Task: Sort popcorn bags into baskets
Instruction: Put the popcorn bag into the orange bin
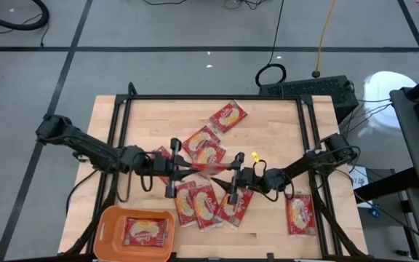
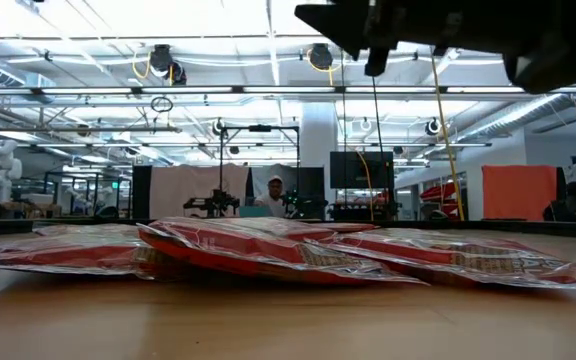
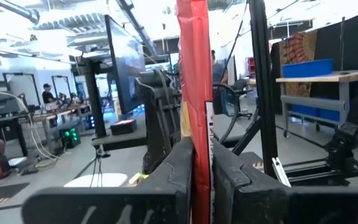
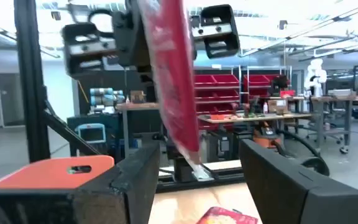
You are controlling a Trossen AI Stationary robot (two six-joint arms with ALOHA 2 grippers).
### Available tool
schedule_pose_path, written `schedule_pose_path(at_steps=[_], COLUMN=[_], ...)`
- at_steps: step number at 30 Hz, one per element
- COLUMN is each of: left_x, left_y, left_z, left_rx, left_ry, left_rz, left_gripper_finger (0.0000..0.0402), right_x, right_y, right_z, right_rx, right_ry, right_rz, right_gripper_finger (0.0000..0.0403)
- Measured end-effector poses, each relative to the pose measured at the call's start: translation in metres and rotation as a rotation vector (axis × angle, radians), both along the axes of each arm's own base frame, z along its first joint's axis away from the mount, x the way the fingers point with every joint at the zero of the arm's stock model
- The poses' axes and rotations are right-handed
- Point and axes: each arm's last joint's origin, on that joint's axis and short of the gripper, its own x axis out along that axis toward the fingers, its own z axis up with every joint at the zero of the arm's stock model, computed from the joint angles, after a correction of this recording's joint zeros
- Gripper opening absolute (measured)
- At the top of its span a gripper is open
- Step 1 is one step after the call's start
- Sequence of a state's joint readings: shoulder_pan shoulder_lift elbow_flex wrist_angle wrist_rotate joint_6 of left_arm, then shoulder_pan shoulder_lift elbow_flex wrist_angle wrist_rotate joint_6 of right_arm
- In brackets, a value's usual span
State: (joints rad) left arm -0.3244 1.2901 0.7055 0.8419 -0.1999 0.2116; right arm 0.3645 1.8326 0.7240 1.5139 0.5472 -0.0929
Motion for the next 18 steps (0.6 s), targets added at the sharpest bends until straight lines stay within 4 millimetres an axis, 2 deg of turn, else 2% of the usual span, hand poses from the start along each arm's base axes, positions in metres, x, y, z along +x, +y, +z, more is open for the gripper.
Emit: schedule_pose_path(at_steps=[2, 5, 9, 12, 18], left_x=[0.001, 0.005, 0.008, 0.008, 0.008], left_y=[-0.002, -0.003, -0.004, -0.006, -0.010], left_z=[-0.002, -0.005, -0.007, -0.008, -0.011], left_rx=[0.011, 0.012, 0.005, 0.014, 0.048], left_ry=[0.000, -0.015, -0.036, -0.031, -0.008], left_rz=[-0.002, -0.001, -0.005, -0.016, -0.029], left_gripper_finger=[0.0023, 0.0020, 0.0034, 0.0042, 0.0045], right_x=[0.002, 0.006, 0.011, 0.013, 0.014], right_y=[-0.001, -0.001, 0.001, 0.002, 0.001], right_z=[0.000, 0.005, 0.013, 0.016, 0.015], right_rx=[-0.009, -0.056, -0.102, -0.129, -0.141], right_ry=[-0.001, -0.034, -0.076, -0.085, -0.066], right_rz=[0.015, 0.130, 0.202, 0.194, 0.188], right_gripper_finger=[0.0216, 0.0216, 0.0200, 0.0170, 0.0074])
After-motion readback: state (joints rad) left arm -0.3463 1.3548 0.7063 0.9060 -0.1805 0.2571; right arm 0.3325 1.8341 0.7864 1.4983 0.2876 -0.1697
